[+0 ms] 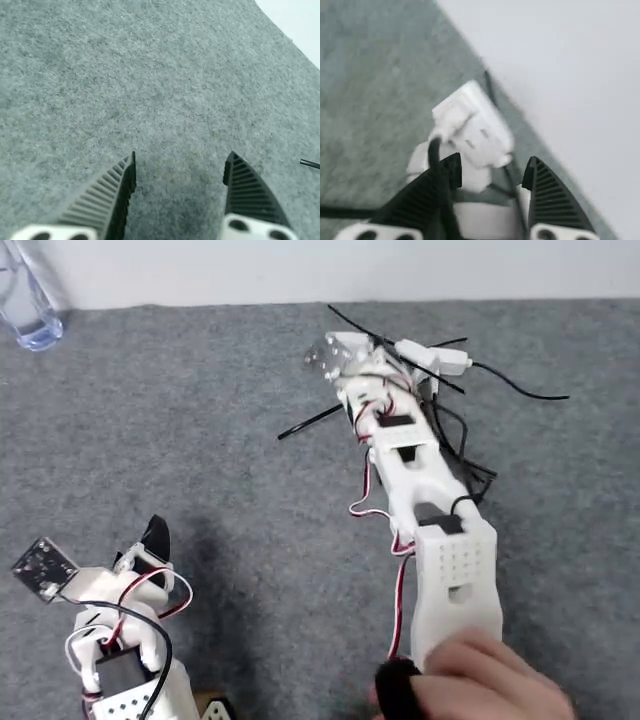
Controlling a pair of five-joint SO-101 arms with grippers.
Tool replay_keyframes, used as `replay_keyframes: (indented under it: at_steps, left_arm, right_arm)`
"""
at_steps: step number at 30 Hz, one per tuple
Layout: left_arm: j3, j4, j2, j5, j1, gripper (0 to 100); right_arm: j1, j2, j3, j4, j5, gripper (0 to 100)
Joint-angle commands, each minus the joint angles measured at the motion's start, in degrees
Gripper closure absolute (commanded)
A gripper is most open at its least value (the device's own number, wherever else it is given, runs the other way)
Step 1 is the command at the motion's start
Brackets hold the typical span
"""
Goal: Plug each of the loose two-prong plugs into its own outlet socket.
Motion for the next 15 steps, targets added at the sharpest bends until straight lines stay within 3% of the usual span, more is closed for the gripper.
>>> replay_keyframes:
  at_steps: [1,15]
  left_arm:
    - [-0.4,-0.7,-0.18,-0.09,0.26,73]
    - [-0.4,-0.7,-0.18,-0.09,0.26,73]
  right_arm:
    - [0.57,-12.7,-2.9,6.73,-0.26,81.1]
    - [-3.21,-39.52,-2.9,31.69,-0.53,81.1]
